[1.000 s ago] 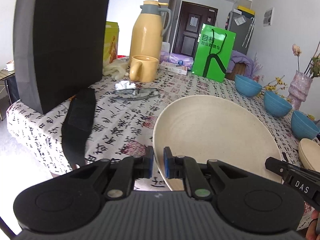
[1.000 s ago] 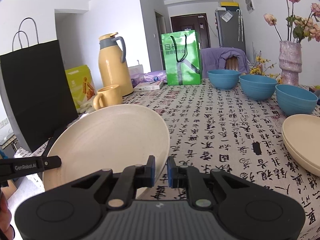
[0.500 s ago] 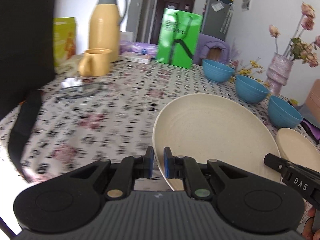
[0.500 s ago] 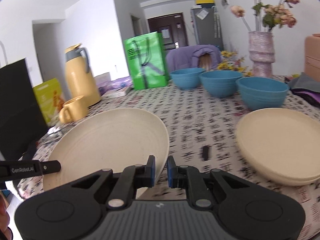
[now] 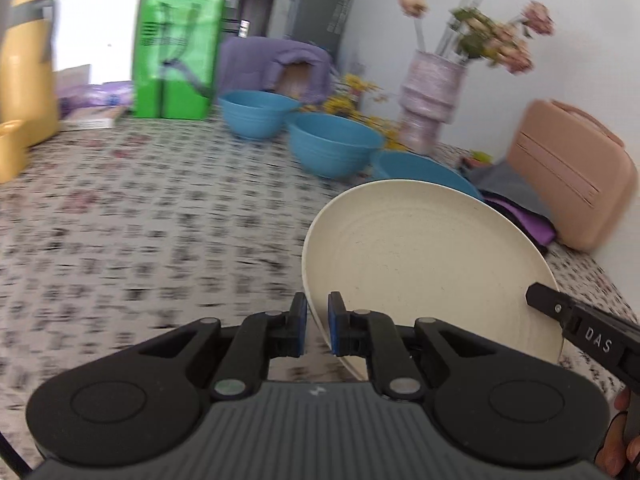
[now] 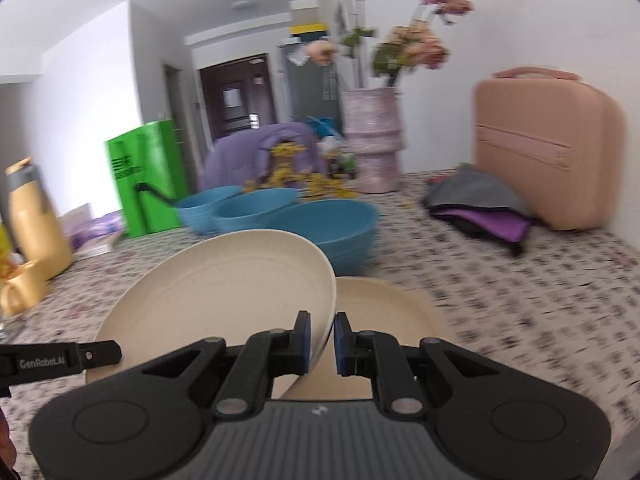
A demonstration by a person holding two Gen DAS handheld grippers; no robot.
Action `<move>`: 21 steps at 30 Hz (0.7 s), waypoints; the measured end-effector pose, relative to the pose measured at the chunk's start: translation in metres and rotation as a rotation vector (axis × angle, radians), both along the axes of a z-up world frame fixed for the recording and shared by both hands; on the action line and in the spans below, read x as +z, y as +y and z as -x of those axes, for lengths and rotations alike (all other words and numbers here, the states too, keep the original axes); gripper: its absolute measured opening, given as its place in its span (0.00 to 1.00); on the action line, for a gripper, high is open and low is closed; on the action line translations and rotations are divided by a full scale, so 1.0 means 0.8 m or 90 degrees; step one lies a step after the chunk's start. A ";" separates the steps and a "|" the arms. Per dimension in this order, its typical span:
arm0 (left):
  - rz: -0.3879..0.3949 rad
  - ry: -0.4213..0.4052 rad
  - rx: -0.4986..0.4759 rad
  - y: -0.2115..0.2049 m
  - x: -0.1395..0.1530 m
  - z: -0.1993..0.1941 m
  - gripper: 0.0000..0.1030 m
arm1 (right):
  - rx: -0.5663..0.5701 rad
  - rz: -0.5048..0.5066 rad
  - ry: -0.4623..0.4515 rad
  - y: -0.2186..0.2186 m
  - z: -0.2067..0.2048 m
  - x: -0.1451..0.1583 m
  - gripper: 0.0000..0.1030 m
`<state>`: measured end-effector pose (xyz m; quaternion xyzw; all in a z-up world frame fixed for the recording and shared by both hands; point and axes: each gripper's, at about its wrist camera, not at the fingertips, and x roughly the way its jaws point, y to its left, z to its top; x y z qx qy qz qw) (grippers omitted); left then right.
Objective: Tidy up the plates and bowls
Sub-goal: 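Carry the held cream plate with both grippers over the plate stack, then lower the plate onto the stack and open both grippers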
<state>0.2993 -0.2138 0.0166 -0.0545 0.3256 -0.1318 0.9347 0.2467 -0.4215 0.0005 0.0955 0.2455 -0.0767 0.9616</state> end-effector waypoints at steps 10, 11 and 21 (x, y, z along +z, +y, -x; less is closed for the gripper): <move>-0.025 0.017 -0.035 -0.050 -0.029 -0.011 0.12 | -0.018 0.028 0.041 -0.041 -0.007 -0.027 0.12; -0.029 0.016 -0.038 -0.051 -0.028 -0.011 0.12 | -0.019 0.028 0.041 -0.040 -0.006 -0.028 0.12; -0.049 -0.012 -0.072 -0.055 -0.023 0.003 0.17 | -0.028 0.025 0.020 -0.039 0.011 -0.024 0.15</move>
